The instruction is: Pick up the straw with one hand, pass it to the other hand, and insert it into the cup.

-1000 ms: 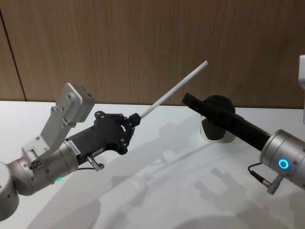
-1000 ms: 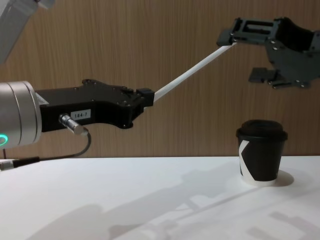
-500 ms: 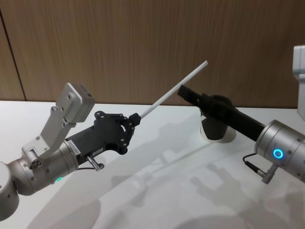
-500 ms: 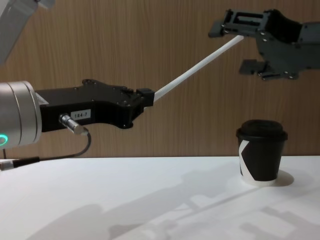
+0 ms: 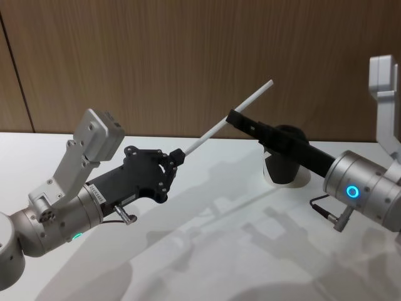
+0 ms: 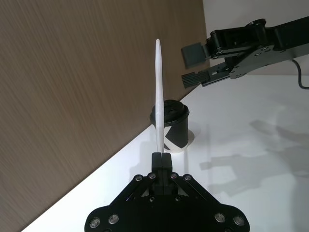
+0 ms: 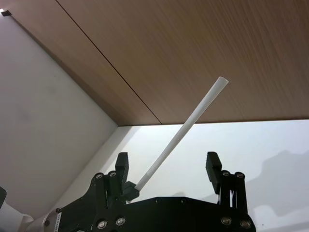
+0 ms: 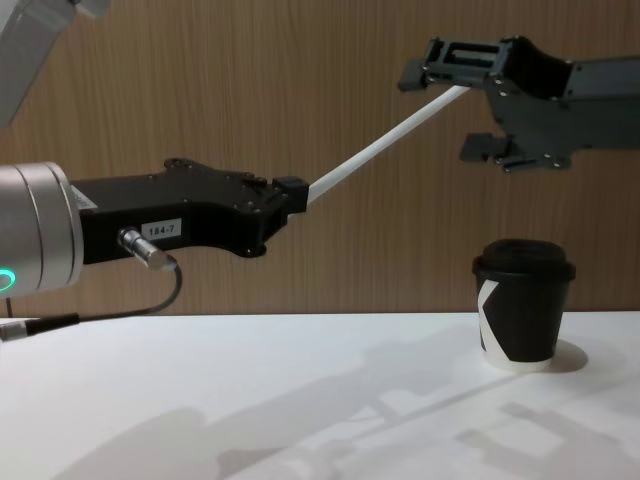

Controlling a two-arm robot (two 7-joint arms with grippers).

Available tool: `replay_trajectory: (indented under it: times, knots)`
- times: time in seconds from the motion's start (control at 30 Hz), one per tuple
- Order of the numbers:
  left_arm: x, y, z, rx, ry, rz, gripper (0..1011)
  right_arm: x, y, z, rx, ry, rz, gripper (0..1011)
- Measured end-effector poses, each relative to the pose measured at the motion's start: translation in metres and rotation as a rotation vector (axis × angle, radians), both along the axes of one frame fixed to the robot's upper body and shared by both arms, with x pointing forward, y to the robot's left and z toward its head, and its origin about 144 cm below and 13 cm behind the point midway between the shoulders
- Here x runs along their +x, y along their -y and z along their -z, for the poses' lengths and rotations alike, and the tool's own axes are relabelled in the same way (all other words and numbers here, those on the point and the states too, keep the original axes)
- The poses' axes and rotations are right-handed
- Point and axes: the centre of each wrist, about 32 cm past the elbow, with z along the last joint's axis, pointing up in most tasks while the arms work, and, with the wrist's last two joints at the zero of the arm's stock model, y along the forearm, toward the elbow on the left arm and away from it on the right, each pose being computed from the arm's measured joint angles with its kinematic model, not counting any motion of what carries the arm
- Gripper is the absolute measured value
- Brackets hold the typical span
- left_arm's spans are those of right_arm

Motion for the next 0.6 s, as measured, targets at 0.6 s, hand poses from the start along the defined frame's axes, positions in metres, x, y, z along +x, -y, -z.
replay_trajectory:
  times: [0.6]
  knots:
    - [0.0, 0.0, 0.0, 0.0, 0.0, 0.0, 0, 0.019, -0.006, 0.005, -0.005, -0.014, 0.008, 1001]
